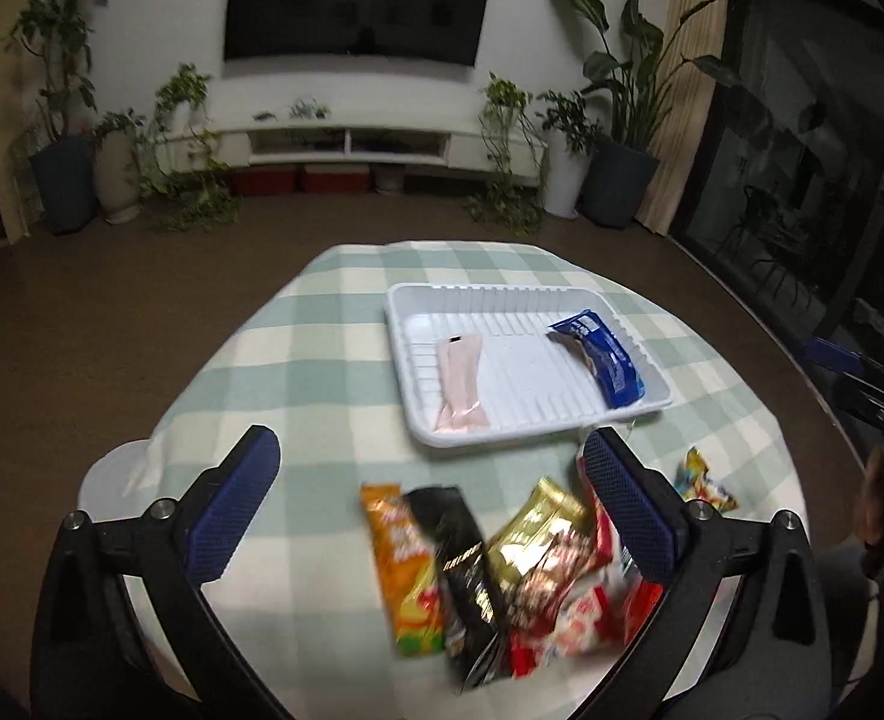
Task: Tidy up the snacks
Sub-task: 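Grasp the red chip bag with the right tool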
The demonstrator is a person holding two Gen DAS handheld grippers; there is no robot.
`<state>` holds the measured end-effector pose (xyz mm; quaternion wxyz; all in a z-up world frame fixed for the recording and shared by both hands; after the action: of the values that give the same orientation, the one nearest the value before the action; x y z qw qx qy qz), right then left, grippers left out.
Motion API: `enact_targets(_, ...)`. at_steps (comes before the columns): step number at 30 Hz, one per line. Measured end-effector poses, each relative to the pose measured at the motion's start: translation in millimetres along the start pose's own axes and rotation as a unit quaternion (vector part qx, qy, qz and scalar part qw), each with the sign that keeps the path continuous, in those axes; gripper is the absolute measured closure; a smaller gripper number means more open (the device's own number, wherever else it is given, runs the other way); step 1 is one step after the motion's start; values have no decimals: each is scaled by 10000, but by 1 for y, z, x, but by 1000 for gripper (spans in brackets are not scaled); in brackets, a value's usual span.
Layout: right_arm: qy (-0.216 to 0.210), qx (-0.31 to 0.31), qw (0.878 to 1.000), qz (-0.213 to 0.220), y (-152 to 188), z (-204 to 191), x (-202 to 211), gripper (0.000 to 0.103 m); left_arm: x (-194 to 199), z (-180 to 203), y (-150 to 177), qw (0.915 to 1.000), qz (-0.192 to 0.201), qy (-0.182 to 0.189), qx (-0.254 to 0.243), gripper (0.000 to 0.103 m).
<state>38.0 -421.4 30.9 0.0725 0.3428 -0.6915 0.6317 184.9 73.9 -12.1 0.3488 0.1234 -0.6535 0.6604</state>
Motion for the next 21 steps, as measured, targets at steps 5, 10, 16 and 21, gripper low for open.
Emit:
enact_targets(5, -243, 618, 9977, 109, 51, -63, 14, 5, 38, -4, 63, 9990, -91, -292, 311, 0)
enact_targets(10, -34, 1360, 9907, -40, 80, -99, -1, 6, 56, -10, 106, 9975, -178, -347, 594, 0)
enact_targets(16, -96, 1812, 9824, -442, 93, -117, -30, 15, 69, -9, 129, 9970, -211, -37, 744, 0)
enact_targets(21, -166, 1808, 9800, -813, 104, -116, -50, 26, 67, -2, 128, 9972, -227, 114, 702, 0)
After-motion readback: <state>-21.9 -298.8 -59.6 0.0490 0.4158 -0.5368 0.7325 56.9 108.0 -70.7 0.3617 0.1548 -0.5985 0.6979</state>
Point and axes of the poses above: each gripper's, at about its wrist camera, not at the fingertips, and x roughly against the way its jaws point, z to its right, y to its underside, the point moved 6 cm from there along -x, roughly the way its jaws point
